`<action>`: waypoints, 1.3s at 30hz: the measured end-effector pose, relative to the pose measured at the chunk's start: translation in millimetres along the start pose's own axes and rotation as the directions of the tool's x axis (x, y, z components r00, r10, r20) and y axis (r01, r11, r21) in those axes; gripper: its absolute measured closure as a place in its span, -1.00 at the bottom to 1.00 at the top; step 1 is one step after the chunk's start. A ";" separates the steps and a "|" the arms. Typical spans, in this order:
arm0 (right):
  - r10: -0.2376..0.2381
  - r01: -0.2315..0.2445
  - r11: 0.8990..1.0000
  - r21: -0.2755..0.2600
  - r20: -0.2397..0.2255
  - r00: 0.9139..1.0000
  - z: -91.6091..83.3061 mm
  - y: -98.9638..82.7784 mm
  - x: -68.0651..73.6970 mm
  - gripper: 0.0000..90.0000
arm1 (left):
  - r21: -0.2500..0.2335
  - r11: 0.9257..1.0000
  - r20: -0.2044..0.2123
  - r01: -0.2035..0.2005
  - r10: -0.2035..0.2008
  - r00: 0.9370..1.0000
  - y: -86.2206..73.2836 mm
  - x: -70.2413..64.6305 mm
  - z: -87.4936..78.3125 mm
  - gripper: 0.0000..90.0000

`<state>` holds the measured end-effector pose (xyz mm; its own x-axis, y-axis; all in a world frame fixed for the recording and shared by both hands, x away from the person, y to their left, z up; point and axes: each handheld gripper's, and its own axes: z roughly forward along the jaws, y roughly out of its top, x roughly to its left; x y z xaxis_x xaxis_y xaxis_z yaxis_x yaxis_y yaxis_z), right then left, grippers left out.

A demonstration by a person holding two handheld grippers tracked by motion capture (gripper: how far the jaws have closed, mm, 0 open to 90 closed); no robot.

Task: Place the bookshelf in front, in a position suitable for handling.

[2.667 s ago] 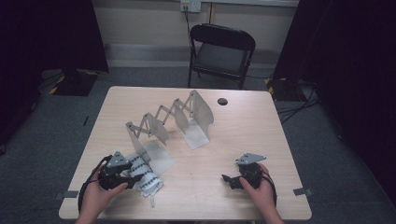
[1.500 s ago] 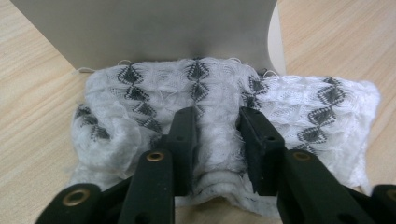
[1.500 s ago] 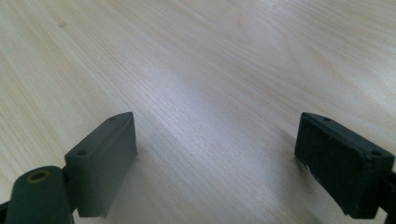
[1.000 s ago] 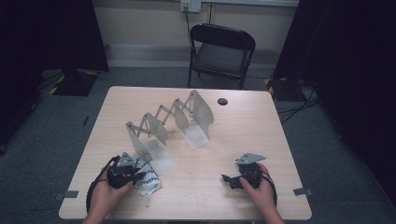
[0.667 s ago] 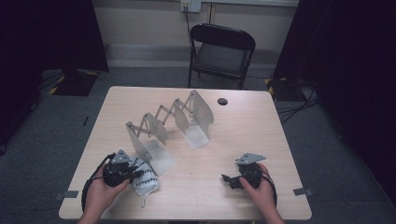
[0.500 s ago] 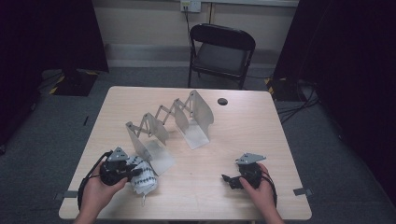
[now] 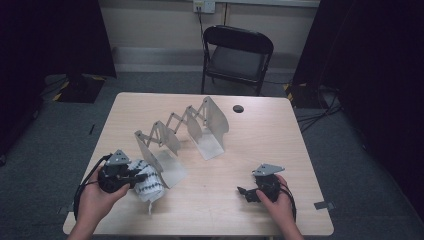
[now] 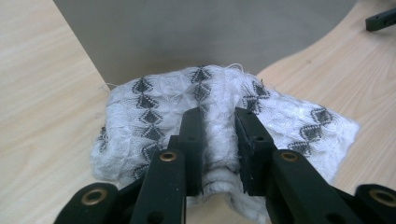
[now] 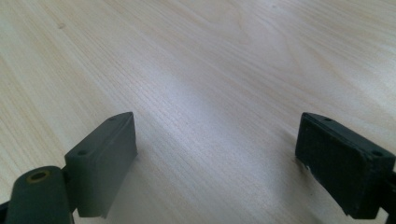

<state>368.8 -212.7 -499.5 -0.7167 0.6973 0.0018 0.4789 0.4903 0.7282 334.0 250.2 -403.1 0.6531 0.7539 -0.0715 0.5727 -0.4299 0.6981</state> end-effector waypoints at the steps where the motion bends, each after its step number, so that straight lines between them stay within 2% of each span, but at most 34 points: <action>1: 0.000 0.000 1.000 0.000 0.000 1.000 0.0 0.0 0.0 -0.73 | -0.003 1.000 -0.003 -0.004 0.004 1.000 6.0 0.8 -7.3 0.65; 2: 0.000 0.000 1.000 0.000 0.000 1.000 0.0 0.0 0.0 -0.73 | -0.003 1.000 -0.003 -0.004 0.004 1.000 6.0 0.8 -7.3 0.65; 6: 0.000 0.000 1.000 0.000 0.000 1.000 0.0 0.0 0.0 -0.73 | -0.038 0.999 -0.009 -0.001 0.000 1.000 21.9 2.8 -25.4 0.65; 8: 0.000 0.000 1.000 0.000 0.000 1.000 0.0 0.0 0.0 -0.73 | -0.059 0.998 -0.019 -0.010 0.009 1.000 33.2 2.9 -33.6 0.65; 11: 0.000 0.000 1.000 -0.001 0.001 1.000 0.1 0.0 0.1 -0.73 | -0.062 0.998 -0.035 -0.032 0.030 0.999 43.2 2.8 -39.6 0.65; 14: 0.002 -0.002 1.000 -0.001 0.003 1.000 0.2 0.1 0.2 -0.73 | -0.063 0.997 -0.045 -0.052 0.050 0.998 47.8 2.9 -42.4 0.64; 16: 0.003 -0.003 1.000 -0.002 0.003 1.000 0.4 0.2 0.2 -0.73 | -0.067 0.997 -0.047 -0.043 0.040 0.998 45.7 2.9 -38.6 0.64; 17: 0.004 -0.004 1.000 -0.002 0.003 1.000 0.4 0.2 0.3 -0.73 | -0.057 0.998 -0.036 -0.030 0.028 0.999 40.8 3.6 -31.4 0.64; 18: 0.004 -0.004 1.000 -0.002 0.003 1.000 0.4 0.2 0.3 -0.73 | -0.057 0.998 -0.036 -0.030 0.028 0.999 40.8 3.6 -31.4 0.64; 19: 0.004 -0.004 1.000 -0.002 0.004 1.000 0.4 0.2 0.3 -0.73 | -0.041 0.999 -0.032 -0.025 0.024 0.999 34.6 3.5 -22.4 0.64; 22: 0.003 -0.003 1.000 -0.002 0.004 1.000 0.4 0.2 0.2 -0.73 | -0.032 0.999 -0.031 -0.024 0.023 0.999 28.3 2.7 -13.0 0.63; 25: 0.002 -0.002 1.000 -0.003 0.003 1.000 0.5 0.2 0.2 -0.73 | 0.000 1.000 -0.022 -0.017 0.017 1.000 16.7 -1.3 5.8 0.63; 26: 0.002 -0.002 1.000 -0.003 0.003 1.000 0.5 0.2 0.2 -0.73 | 0.000 1.000 -0.022 -0.017 0.017 1.000 16.7 -1.3 5.8 0.63; 27: 0.002 -0.002 1.000 -0.003 0.003 1.000 0.5 0.2 0.2 -0.73 | 0.009 1.000 -0.021 -0.014 0.014 1.000 10.2 -1.9 14.8 0.63; 30: 0.004 -0.004 1.000 -0.002 0.003 1.000 0.4 0.2 0.3 -0.73 | 0.014 1.000 -0.025 -0.007 0.008 1.000 2.8 -2.3 23.6 0.60; 31: 0.003 -0.003 1.000 -0.002 0.003 1.000 0.4 0.2 0.2 -0.73 | 0.019 1.000 -0.027 0.002 -0.001 1.000 -5.2 -1.6 31.9 0.60; 32: 0.003 -0.003 1.000 -0.002 0.003 1.000 0.4 0.2 0.2 -0.73 | 0.019 1.000 -0.027 0.002 -0.001 1.000 -5.2 -1.6 31.9 0.60; 33: 0.002 -0.002 1.000 -0.003 0.003 1.000 0.5 0.2 0.2 -0.73 | 0.024 1.000 -0.021 0.016 -0.016 1.000 -10.4 -1.9 37.2 0.60; 36: 0.002 -0.002 1.000 -0.003 0.003 1.000 0.5 0.2 0.2 -0.73 | 0.050 0.999 -0.013 0.021 -0.020 1.000 -21.3 -2.4 49.7 0.60; 39: 0.002 -0.002 1.000 -0.003 0.003 1.000 0.5 0.2 0.2 -0.73 | 0.053 0.998 -0.017 0.028 -0.027 0.999 -25.1 -2.2 55.3 0.60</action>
<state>369.0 -212.2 -499.6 -0.7140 0.7002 0.0015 0.4792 0.4870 0.7302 345.6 231.8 -459.8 0.6287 0.7737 -0.0781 0.6161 -0.4343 0.6571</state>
